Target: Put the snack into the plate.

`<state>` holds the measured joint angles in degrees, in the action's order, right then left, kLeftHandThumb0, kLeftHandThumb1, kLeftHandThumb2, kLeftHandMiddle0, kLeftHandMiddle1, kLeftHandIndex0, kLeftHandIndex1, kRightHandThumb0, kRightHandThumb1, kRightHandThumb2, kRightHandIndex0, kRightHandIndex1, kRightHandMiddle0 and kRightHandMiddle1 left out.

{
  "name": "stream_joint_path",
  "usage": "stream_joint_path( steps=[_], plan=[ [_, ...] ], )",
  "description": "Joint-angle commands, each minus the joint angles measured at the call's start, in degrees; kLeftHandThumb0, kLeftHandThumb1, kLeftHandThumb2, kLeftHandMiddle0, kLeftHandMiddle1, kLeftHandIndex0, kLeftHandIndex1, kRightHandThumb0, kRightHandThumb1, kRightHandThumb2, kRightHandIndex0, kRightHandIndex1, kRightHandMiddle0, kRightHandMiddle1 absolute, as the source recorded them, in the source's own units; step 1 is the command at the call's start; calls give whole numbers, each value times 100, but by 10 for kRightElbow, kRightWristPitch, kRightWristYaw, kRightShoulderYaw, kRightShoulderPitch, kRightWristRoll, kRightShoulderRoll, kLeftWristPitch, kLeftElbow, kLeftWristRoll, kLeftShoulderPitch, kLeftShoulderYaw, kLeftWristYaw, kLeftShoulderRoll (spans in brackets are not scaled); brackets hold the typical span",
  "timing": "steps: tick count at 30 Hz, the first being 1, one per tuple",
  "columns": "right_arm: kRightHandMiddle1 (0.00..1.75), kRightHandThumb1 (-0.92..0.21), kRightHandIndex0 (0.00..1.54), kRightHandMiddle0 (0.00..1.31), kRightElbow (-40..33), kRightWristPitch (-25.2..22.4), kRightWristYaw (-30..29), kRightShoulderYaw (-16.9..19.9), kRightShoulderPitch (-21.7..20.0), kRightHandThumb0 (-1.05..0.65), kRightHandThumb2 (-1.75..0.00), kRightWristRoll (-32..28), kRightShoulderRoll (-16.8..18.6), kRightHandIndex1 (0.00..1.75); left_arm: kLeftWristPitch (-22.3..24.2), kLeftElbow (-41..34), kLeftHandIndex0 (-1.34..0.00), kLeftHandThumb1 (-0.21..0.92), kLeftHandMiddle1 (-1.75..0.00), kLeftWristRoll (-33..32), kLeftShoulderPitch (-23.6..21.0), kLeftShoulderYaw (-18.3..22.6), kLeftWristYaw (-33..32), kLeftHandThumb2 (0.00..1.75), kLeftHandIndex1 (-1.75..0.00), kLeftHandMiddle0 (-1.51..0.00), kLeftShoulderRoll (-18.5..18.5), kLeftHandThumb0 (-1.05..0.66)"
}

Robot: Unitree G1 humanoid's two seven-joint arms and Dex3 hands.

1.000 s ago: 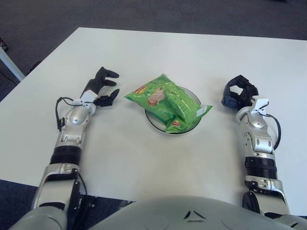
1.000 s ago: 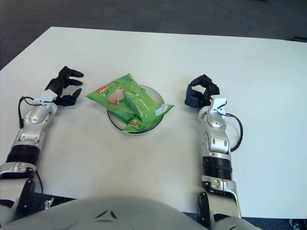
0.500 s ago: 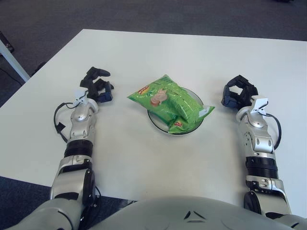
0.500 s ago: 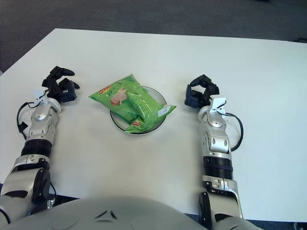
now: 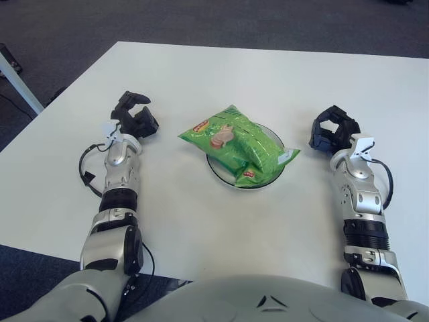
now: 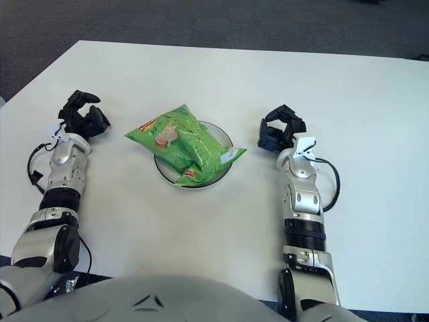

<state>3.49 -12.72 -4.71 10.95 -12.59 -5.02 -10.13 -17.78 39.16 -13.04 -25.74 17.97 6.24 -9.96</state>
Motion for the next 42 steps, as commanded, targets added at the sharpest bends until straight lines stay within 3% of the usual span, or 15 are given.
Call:
stream_joint_path(
  steps=[1, 7, 11, 20, 28, 42],
  plan=[
    [175, -31, 123, 62, 17, -32, 3, -2, 30, -48, -133, 8, 1, 175, 34, 18, -47, 49, -175, -14, 59, -4, 7, 110, -175, -127, 33, -42],
    [175, -33, 120, 60, 12, -31, 8, -4, 35, -48, -130, 7, -1, 175, 67, -27, -51, 44, -175, -27, 84, -17, 14, 116, -175, -128, 59, -44],
    [175, -34, 118, 60, 9, -30, 10, -5, 38, -47, -129, 9, -3, 175, 89, -111, -56, 38, -175, -23, 126, -50, 9, 123, -175, -130, 83, -46],
    [175, -32, 121, 61, 7, -29, 18, -4, 45, -48, -131, 6, -7, 175, 100, -206, -60, 33, -175, 11, 190, -104, 2, 130, -175, -130, 82, -48],
    [175, -30, 124, 63, 4, -34, 19, 0, 46, -49, -133, 4, -5, 175, 75, -223, -61, 31, -175, 76, 213, -144, -4, 132, -175, -130, 62, -48],
    [175, -28, 126, 64, 12, -28, 28, 0, 47, -49, -135, 0, 0, 175, 79, -239, -58, 35, -175, 62, 238, -165, 37, 127, -175, -126, 55, -47]
  ],
)
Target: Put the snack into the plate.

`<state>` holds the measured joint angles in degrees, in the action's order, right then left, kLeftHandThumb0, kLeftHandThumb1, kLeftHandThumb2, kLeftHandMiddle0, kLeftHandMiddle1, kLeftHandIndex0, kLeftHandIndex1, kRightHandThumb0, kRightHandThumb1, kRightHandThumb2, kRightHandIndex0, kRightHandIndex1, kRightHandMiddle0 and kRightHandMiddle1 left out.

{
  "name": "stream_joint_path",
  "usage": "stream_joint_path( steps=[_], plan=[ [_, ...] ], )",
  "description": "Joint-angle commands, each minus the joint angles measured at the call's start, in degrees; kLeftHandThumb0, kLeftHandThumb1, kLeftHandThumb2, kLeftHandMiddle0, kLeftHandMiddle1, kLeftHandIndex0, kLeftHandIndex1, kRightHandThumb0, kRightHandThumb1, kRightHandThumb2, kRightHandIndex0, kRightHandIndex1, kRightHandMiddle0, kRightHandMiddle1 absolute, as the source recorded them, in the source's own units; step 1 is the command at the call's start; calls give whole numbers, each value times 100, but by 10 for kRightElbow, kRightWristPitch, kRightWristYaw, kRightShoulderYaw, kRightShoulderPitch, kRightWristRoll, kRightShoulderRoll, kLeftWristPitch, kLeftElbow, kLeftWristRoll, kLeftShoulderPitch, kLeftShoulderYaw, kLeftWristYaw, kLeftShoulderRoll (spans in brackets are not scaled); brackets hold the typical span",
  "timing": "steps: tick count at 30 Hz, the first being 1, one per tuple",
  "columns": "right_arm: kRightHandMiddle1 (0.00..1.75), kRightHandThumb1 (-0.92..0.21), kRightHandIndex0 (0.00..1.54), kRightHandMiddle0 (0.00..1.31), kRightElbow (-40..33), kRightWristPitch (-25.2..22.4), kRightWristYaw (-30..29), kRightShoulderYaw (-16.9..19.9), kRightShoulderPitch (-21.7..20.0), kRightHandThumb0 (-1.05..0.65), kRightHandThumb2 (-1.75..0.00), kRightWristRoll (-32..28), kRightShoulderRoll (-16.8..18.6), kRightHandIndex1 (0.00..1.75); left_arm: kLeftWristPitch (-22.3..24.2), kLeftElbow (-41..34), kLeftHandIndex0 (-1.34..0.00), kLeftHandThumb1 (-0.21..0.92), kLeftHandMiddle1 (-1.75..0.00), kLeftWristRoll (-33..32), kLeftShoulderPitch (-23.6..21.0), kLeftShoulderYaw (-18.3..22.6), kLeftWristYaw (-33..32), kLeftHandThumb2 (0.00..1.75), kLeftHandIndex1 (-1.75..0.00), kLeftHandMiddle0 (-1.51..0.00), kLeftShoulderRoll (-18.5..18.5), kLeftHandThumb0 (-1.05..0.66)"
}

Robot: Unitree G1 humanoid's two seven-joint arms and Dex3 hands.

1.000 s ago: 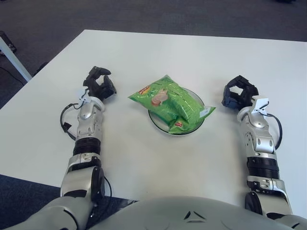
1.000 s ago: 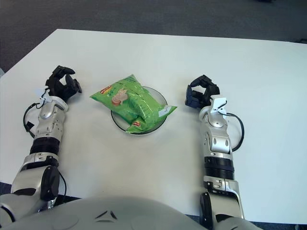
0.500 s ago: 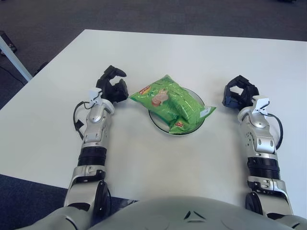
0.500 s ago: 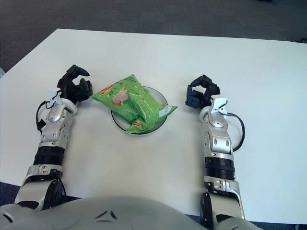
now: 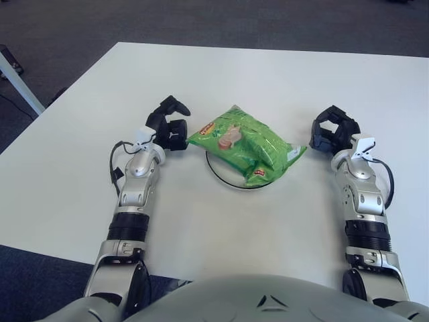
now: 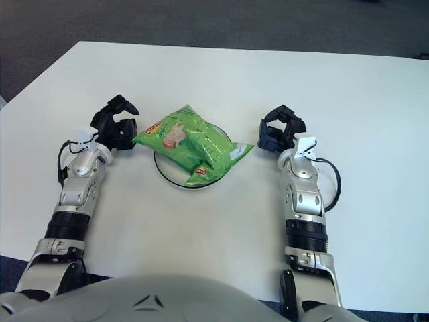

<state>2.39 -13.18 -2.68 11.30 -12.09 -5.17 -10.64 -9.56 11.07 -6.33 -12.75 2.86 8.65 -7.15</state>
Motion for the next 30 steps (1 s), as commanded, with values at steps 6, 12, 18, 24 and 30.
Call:
stream_joint_path(
  steps=[6, 12, 18, 24, 30],
  plan=[
    [175, -28, 127, 64, 28, -12, 15, -9, 44, -49, -136, 6, 4, 175, -17, 40, -58, 37, -175, -11, 114, -13, 14, 126, -175, -128, 36, -46],
    [175, -31, 129, 62, 35, -3, 37, -1, 41, -48, -133, -20, 12, 175, -29, 46, -57, 37, -175, -14, 115, -12, 17, 125, -175, -129, 40, -46],
    [175, -34, 126, 59, 46, 29, 69, 34, 37, -47, -128, -90, 42, 175, -37, 51, -57, 37, -175, -18, 116, -12, 19, 125, -175, -128, 40, -46],
    [175, -34, 123, 60, 67, 95, 103, 53, 36, -48, -130, -134, 63, 175, -39, 51, -57, 37, -175, -19, 118, -13, 17, 125, -175, -128, 42, -46],
    [175, -28, 124, 64, 93, 146, 143, 59, 33, -50, -136, -160, 69, 175, -41, 55, -58, 36, -175, -22, 116, -14, 17, 126, -175, -128, 41, -46]
  ],
)
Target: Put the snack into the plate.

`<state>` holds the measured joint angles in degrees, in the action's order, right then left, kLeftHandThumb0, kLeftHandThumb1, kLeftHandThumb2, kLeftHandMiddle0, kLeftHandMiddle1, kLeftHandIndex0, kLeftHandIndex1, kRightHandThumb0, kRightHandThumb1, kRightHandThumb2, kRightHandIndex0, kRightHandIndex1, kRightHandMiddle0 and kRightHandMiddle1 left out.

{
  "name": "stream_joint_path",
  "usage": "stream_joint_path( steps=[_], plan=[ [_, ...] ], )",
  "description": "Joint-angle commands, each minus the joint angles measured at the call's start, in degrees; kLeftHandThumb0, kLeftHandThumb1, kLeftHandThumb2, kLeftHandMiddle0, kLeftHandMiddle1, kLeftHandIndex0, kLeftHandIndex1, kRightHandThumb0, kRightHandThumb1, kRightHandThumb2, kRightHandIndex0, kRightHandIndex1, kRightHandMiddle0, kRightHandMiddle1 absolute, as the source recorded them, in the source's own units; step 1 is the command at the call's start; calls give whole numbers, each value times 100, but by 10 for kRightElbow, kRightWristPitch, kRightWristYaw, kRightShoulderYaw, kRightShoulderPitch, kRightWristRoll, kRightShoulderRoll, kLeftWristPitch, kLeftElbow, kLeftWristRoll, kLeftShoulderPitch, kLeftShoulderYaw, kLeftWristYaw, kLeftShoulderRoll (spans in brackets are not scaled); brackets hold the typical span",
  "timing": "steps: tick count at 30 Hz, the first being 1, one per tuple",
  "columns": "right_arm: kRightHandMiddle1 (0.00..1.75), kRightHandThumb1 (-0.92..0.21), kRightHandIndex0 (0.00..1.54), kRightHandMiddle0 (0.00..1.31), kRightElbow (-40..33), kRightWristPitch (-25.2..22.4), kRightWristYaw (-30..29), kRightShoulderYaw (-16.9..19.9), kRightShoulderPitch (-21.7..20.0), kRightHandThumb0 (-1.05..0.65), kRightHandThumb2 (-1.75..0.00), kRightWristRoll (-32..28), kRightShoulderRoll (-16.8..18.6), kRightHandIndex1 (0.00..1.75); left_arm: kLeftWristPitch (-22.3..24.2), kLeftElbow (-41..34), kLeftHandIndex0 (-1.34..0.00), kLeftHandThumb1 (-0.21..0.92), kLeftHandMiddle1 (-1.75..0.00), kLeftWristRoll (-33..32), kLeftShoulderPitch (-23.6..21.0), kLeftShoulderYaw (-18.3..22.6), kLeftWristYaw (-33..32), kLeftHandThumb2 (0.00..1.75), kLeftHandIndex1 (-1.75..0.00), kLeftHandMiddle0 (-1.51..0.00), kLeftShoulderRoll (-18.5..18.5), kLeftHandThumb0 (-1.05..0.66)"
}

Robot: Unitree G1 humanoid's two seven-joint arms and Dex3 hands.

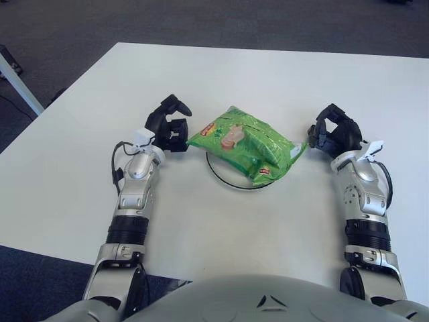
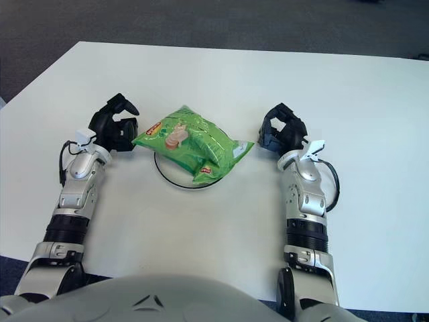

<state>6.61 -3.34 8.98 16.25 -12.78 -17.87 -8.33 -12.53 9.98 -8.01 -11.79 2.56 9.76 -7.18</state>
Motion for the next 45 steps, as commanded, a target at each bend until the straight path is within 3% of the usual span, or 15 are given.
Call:
stream_joint_path(
  steps=[1, 12, 25, 33, 38, 45],
  plan=[
    [175, -28, 125, 65, 54, 53, 31, 10, 40, -50, -137, -34, 47, 175, -11, 66, -58, 36, -175, -6, 107, -11, 6, 126, -175, -128, 41, -46],
    [175, -26, 127, 66, 74, 82, 28, 15, 33, -51, -139, -41, 54, 175, -11, 63, -59, 34, -175, -5, 107, -13, 0, 129, -175, -129, 43, -47],
    [175, -26, 128, 66, 80, 68, 12, 13, 29, -51, -139, -33, 50, 175, -12, 66, -59, 34, -175, -2, 102, -13, -7, 129, -175, -130, 45, -47],
    [175, -26, 128, 66, 76, 58, -27, 15, 26, -51, -139, -28, 54, 175, -16, 71, -59, 34, -175, -1, 100, -12, -9, 128, -175, -129, 47, -47],
    [175, -25, 128, 67, 87, 94, -40, 12, 26, -51, -140, -11, 55, 175, -17, 70, -59, 34, -175, 4, 97, -14, -17, 129, -175, -129, 51, -47],
    [175, -24, 129, 68, 133, 182, -48, -18, 28, -52, -142, 69, 27, 175, -17, 74, -60, 33, -175, 10, 96, -16, -25, 129, -175, -130, 49, -47]
  ],
)
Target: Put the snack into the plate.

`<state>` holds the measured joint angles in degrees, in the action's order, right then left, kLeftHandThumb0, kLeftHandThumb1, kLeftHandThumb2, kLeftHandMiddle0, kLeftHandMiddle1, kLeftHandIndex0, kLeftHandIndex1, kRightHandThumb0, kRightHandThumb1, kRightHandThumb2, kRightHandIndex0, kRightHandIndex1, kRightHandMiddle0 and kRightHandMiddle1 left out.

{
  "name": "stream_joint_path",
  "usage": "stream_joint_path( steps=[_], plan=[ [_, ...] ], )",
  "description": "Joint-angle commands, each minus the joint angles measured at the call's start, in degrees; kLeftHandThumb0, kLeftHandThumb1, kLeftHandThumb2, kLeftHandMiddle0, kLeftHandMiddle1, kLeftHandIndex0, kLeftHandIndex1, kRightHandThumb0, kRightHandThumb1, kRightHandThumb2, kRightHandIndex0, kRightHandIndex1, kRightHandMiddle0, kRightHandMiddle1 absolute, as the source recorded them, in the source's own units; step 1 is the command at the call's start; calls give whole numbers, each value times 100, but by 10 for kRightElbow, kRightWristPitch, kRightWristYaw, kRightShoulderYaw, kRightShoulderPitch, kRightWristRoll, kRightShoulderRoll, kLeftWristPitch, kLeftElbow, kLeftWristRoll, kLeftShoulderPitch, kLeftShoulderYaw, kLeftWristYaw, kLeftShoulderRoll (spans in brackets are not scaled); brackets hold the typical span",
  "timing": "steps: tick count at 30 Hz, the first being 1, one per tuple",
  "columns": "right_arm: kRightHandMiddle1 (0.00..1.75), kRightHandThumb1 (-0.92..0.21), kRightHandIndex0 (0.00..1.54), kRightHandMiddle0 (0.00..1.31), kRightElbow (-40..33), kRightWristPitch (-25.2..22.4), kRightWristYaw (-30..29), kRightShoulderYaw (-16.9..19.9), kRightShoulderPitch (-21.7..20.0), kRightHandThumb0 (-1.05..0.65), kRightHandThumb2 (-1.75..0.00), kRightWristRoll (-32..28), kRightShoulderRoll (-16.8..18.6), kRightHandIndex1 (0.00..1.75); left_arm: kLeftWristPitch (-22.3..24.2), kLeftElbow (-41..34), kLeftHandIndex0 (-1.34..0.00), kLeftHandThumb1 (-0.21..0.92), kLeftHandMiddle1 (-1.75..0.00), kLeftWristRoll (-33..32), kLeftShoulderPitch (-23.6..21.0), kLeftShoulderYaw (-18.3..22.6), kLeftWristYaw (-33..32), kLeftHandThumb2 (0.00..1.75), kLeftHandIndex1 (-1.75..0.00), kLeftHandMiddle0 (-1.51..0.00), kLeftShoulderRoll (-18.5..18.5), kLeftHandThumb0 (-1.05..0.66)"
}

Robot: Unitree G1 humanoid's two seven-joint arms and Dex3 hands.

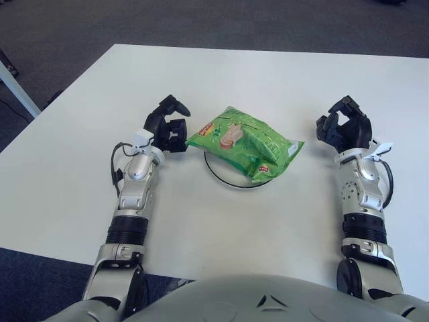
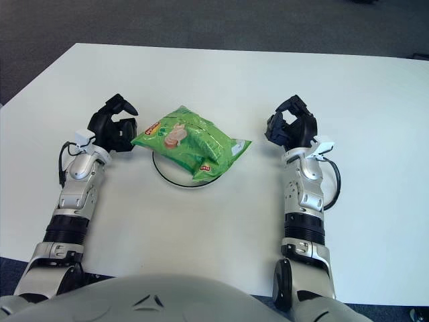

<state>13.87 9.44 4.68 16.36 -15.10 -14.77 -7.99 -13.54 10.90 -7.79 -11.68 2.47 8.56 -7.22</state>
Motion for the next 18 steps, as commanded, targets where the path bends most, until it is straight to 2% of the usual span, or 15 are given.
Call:
stream_joint_path(
  steps=[1, 9, 18],
  plan=[
    [175, -24, 129, 68, 67, 64, -5, -21, 51, -52, -142, 45, 21, 175, -8, 66, -60, 33, -175, 8, 95, -15, -13, 129, -175, -130, 49, -47],
    [175, -24, 130, 68, 116, 129, -20, -44, 46, -52, -142, 111, -6, 175, -11, 65, -60, 34, -175, 15, 95, -17, -28, 129, -175, -130, 55, -47],
    [175, -25, 131, 68, 138, 147, -43, -53, 43, -52, -141, 140, -18, 175, -8, 61, -60, 33, -175, 26, 95, -20, -45, 130, -175, -131, 58, -48]
  ],
)
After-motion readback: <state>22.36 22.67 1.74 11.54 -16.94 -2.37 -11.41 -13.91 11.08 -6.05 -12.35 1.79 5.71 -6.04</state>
